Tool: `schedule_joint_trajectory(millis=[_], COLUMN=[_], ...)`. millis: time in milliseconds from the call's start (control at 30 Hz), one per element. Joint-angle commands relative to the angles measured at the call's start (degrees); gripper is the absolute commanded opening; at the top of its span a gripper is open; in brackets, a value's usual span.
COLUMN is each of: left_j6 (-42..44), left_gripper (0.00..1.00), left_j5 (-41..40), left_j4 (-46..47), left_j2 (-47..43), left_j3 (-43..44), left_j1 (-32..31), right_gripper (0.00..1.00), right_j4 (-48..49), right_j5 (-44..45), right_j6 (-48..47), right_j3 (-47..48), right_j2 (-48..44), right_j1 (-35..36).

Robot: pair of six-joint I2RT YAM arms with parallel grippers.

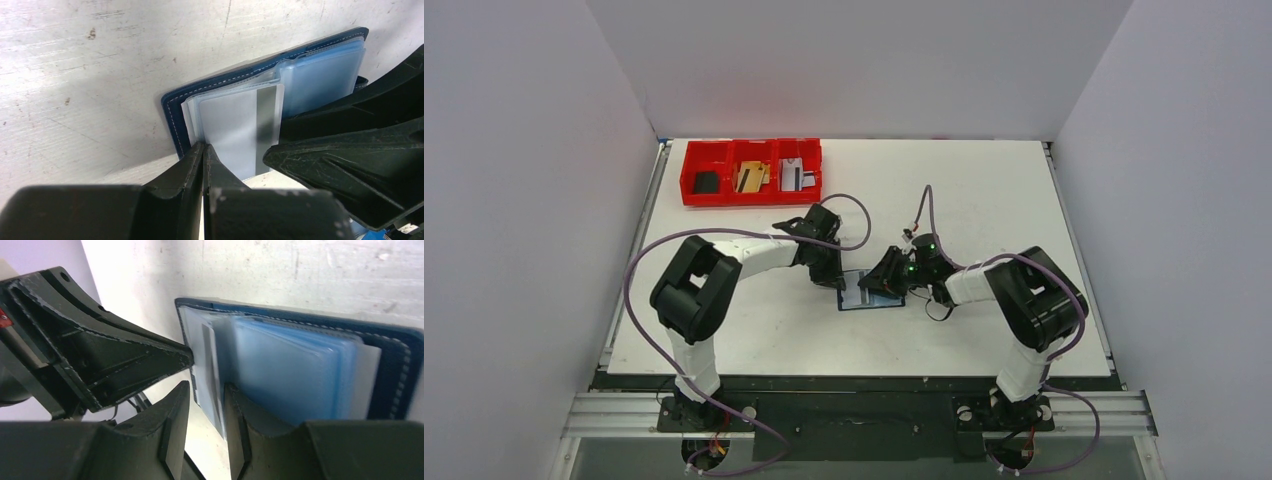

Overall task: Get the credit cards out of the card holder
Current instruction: Remove the credit card from the card holder.

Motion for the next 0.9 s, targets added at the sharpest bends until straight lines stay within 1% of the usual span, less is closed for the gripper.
schedule_joint_trajectory(millis=[0,233,333,567,700,867], left_j6=[0.5,-0.7,-1.0,-1.1,-1.3,-1.2], left_gripper=[0.0,0.0,0.0,0.0,0.0,0.0], left_j5=[-3.3,-5.1,-5.5,-5.4,-5.4,-5.3], left_j4=[-0.8,-2.0,-1.9,-1.6,-1.5,-1.3], left_j2=[3.0,4.5,4.6,5.4,5.3,5.4], left_j3=[0.8,0.5,-0.1,-0.7,-1.0,-1.1], left_j1=[-1.9,-2.1,-1.8,-1.6,-1.6,-1.4], right_gripper=[0.28,0.28,0.26,0.22,0.15,0.14], right_j4=[8.6,9.9,11.1,19.7,24.3,27.6], right_j5=[-1.3,-0.5,-0.4,-1.5,-2.0,-2.2], right_j6=[3.1,3.8,4.7,10.2,12.9,14.6], right_j3=[-0.2,-1.7,-2.6,-4.8,-5.8,-6.4], right_j2=[1.3,0.7,0.5,1.5,3.0,4.4], right_j1=[0.0,-1.5,-2.0,-3.1,-3.2,-3.1])
